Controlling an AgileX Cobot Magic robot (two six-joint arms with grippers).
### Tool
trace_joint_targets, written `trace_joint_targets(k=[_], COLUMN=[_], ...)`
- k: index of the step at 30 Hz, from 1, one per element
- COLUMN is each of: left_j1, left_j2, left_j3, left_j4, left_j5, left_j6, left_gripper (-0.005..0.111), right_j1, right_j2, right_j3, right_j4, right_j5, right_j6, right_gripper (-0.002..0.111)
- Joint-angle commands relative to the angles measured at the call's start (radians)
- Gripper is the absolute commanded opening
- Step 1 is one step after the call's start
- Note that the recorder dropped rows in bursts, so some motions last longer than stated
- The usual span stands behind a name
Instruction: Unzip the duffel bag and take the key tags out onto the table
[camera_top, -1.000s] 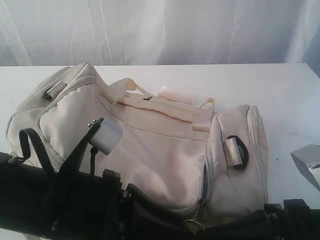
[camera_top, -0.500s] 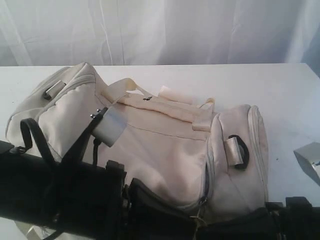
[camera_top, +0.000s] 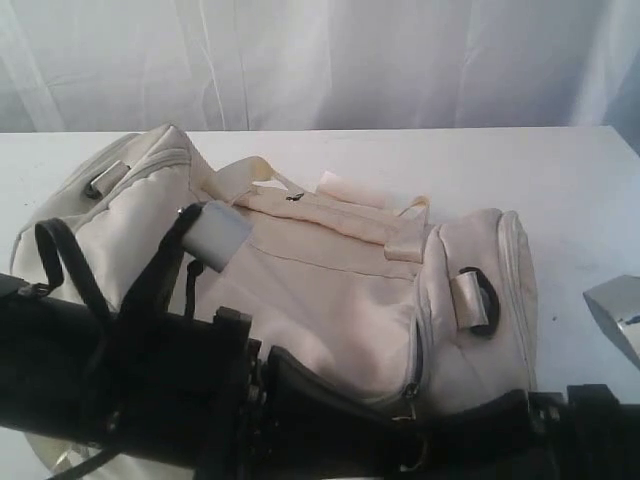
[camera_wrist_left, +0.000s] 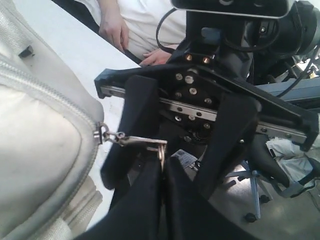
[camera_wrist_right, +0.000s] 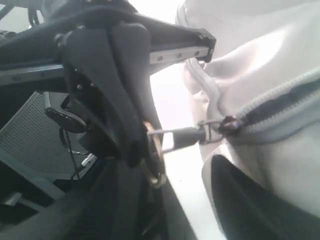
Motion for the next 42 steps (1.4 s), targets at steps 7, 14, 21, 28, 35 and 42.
trace_joint_targets(k=[7,14,21,28,35,42], left_j1=[-0.006,-0.006,-0.006,-0.006,-0.006,-0.006], left_j2=[-0.003,-0.045,-0.126,-0.183,-0.26,-0.27], left_j3=[-0.004,-0.004,-0.004,-0.004,-0.009,-0.134], left_j4=[0.254,0.335,0.487,0.702,0.741,0.731], left_j5=[0.011,-0.006,-0.036,-0.024,-0.09,-0.152], left_j6=[-0.235,-0.278,-0.383,-0.587,-0.658,-0.663], left_gripper=[0.0,0.0,0.0,0.0,0.0,0.0], right_j1=[-0.001,-0.001,-0.001,-0.001,0.074,0.191], right_j2=[-0.001,-0.001,0.001,0.001,-0.002,0.004], right_j3=[-0.147,-0.178,-0.18,-0.18,-0.18,-0.18], right_j4=[-0.141,-0.141,-0.141,-0.141,-0.141,-0.141], right_j5=[0.058,0.17,0.29,0.222,0.14,0.414], right_j6=[0.091,0.107,0.046,-0.369,-0.529,-0.767], right_gripper=[0.06,0.06,0.06,0.06,0.06,0.06])
